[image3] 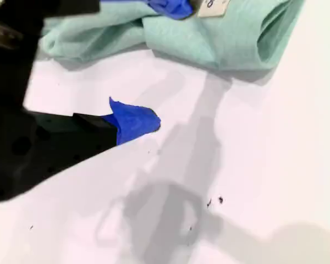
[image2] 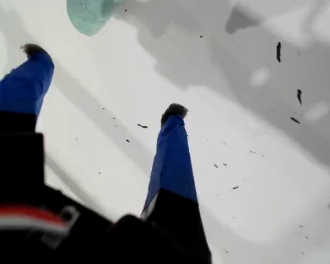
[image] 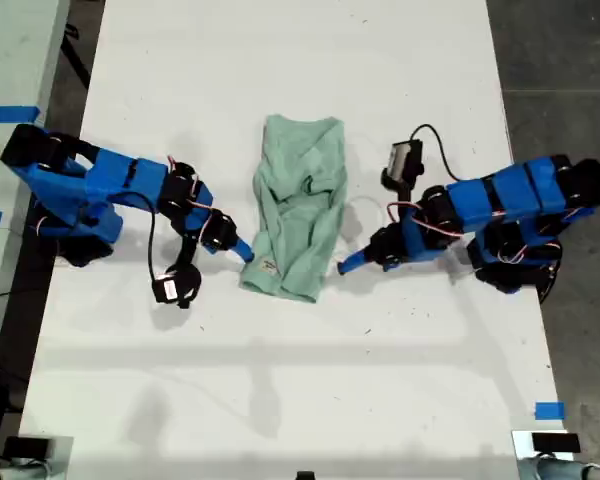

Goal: Fold tshirt

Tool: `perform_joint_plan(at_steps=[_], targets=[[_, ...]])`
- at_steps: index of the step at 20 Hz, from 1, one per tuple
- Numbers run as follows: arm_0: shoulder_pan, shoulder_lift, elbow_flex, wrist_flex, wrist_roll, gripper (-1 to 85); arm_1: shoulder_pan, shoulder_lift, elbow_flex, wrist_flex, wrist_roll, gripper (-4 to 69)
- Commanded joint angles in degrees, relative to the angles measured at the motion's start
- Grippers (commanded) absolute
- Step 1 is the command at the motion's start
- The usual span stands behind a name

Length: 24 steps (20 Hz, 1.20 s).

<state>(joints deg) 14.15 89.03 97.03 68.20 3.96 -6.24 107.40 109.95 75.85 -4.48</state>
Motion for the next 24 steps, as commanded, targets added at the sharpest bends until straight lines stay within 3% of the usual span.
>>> perform_joint_plan(at_steps=[1,7,13,16,17,19,22,24], targets=[[-1.49,-8.35,-14.85,0.62,2.72,26.1,1.58,-11.78,-16.35,0.09,-3.87,36.3],[-2.72,-19.07,-24.26,2.02,3.52,27.9,2.64,-32.87,-38.06,4.48,-7.38,36.7],[-3.60,-31.20,-25.93,-2.37,0.44,27.6,3.43,-49.13,-44.21,0.62,-6.42,35.8],[-3.52,-34.54,-26.37,-3.87,0.35,18.9,3.69,-56.60,-48.96,-0.44,-5.71,25.3],[-3.08,-34.63,-26.37,-4.22,0.18,13.8,3.25,-57.92,-50.27,-0.35,-4.92,17.7],[-2.20,-34.54,-26.46,-4.92,-2.20,0.1,2.46,-58.97,-51.68,0.00,-4.57,10.0],[0.09,-34.89,-29.00,-6.50,-1.76,0.1,1.49,-58.01,-51.86,2.11,-4.48,-0.8],[1.41,-34.98,-32.43,-3.96,-1.05,0.1,0.35,-55.90,-51.86,4.92,-4.04,-1.8]])
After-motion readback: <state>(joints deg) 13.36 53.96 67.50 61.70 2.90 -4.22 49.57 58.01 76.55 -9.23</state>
